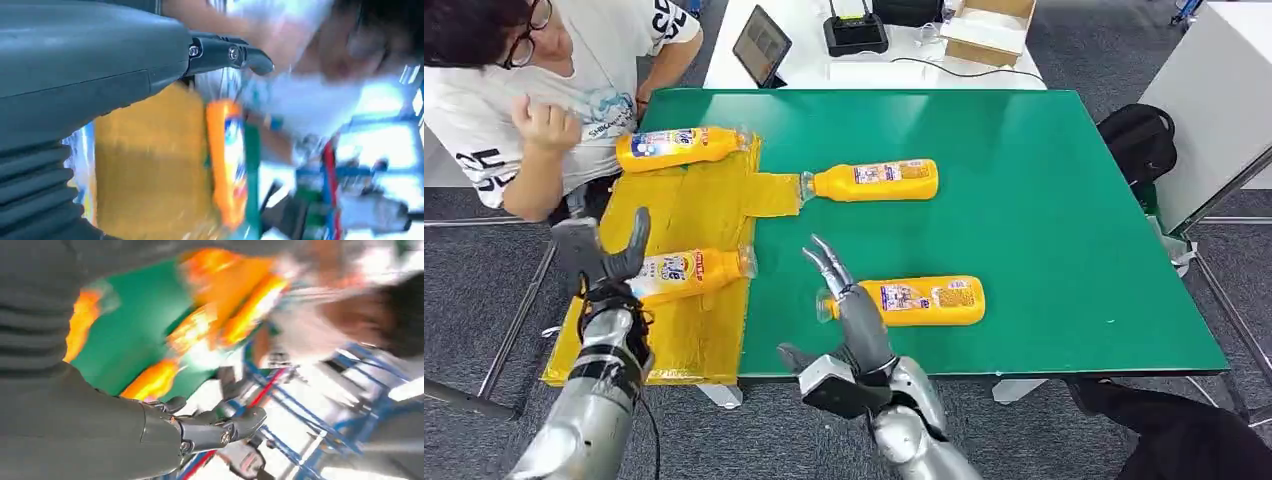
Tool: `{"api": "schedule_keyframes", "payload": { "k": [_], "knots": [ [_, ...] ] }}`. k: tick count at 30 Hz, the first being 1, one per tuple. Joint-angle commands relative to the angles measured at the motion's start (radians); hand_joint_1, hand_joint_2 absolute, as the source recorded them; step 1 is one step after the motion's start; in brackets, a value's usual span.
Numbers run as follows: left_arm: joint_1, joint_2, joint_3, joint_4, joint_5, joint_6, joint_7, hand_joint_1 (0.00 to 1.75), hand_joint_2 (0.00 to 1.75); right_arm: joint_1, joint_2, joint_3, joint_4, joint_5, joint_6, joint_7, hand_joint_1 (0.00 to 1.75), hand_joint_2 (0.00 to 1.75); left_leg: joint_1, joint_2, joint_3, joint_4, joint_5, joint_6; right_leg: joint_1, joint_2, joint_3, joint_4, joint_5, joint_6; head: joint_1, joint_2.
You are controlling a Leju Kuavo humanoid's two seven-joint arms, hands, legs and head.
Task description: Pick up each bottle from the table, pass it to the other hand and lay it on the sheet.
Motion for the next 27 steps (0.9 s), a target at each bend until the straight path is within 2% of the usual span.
{"api": "schedule_keyframes", "payload": {
  "k": [1,3,4,9,11,12,13,14,15,18,20,24,27],
  "knots": [
    [0.227,-0.032,-0.154,-0.353,0.090,-0.007,0.004,0.00,1.75,-0.095,-0.206,-0.108,0.042,0.151,0.068,0.175,0.00,1.75,-0.001,0.000,0.001,0.000,0.000,0.002,0.000,-0.001,0.002,-0.001,0.000,-0.001,0.000,0.000],
    [0.248,-0.034,-0.161,-0.362,0.100,-0.019,0.004,0.00,1.75,-0.092,-0.228,-0.135,0.029,0.153,0.076,0.179,0.00,1.75,-0.001,0.000,0.002,0.000,-0.001,0.002,0.000,-0.001,0.003,-0.002,0.000,-0.002,0.000,0.000],
    [0.261,-0.039,-0.162,-0.358,0.107,-0.026,0.004,0.00,1.75,-0.097,-0.246,-0.149,0.035,0.176,0.108,0.223,0.00,1.75,-0.001,-0.001,0.003,-0.001,-0.001,0.003,-0.001,-0.002,0.005,-0.002,-0.001,-0.002,0.000,0.000],
    [0.268,-0.035,-0.170,-0.347,0.104,-0.036,0.004,0.00,1.75,-0.096,-0.254,-0.164,0.039,0.185,0.124,0.248,0.00,1.75,-0.001,0.000,0.002,0.000,-0.001,0.002,-0.001,-0.001,0.003,-0.001,-0.001,-0.002,-0.001,0.000],
    [0.277,-0.041,-0.172,-0.327,0.091,-0.051,0.004,0.00,1.75,-0.107,-0.293,-0.181,0.070,0.181,0.213,0.306,0.00,1.75,0.000,0.001,0.003,0.001,-0.002,0.002,0.001,-0.001,0.004,-0.001,-0.001,-0.003,0.000,0.000],
    [0.282,-0.043,-0.173,-0.332,0.090,-0.050,0.004,0.00,1.75,-0.109,-0.300,-0.188,0.079,0.176,0.220,0.301,0.00,1.75,0.000,0.000,0.005,0.000,-0.002,0.002,0.001,-0.001,0.006,-0.001,-0.002,-0.004,0.000,0.000],
    [0.281,-0.040,-0.182,-0.313,0.071,-0.055,0.004,0.00,1.75,-0.126,-0.317,-0.183,0.125,0.163,0.289,0.321,0.00,1.75,-0.001,-0.001,0.003,0.000,-0.001,0.002,0.000,-0.002,0.004,-0.002,-0.001,-0.002,0.000,0.000],
    [0.281,-0.042,-0.183,-0.313,0.070,-0.054,0.004,0.00,1.75,-0.129,-0.317,-0.186,0.137,0.159,0.292,0.317,0.00,1.75,0.000,0.000,0.004,0.000,-0.001,0.002,0.000,-0.001,0.004,-0.002,-0.001,-0.002,0.000,0.000],
    [0.273,-0.045,-0.188,-0.287,0.067,-0.062,0.004,0.00,1.75,-0.156,-0.324,-0.177,0.212,0.154,0.325,0.310,0.00,1.75,-0.001,-0.001,0.002,-0.001,0.000,0.002,0.000,-0.001,0.003,-0.002,0.000,-0.001,0.000,0.000],
    [0.264,-0.047,-0.195,-0.266,0.057,-0.059,0.004,0.00,1.75,-0.180,-0.310,-0.170,0.272,0.159,0.319,0.297,0.00,1.75,0.000,0.001,0.005,-0.001,-0.001,0.003,0.000,0.000,0.006,-0.003,0.000,-0.003,0.000,0.000],
    [0.264,-0.046,-0.196,-0.266,0.058,-0.059,0.004,0.00,1.75,-0.184,-0.306,-0.167,0.278,0.159,0.317,0.296,0.00,1.75,-0.001,0.000,0.001,0.000,0.000,0.002,0.000,-0.001,0.003,-0.002,0.000,-0.001,0.000,0.000],
    [0.257,-0.045,-0.195,-0.246,0.056,-0.070,0.004,0.00,1.75,-0.190,-0.310,-0.155,0.284,0.155,0.336,0.308,0.00,1.75,-0.001,0.001,0.004,-0.001,-0.001,0.002,0.000,0.000,0.004,-0.002,0.000,-0.003,0.000,0.000],
    [0.239,-0.048,-0.205,-0.198,0.045,-0.082,0.004,0.00,1.75,-0.255,-0.302,-0.128,0.406,0.144,0.371,0.306,0.00,1.75,0.000,0.001,0.002,-0.001,-0.001,0.001,0.000,0.000,0.003,-0.001,0.000,-0.002,0.000,0.000]
  ]
}}
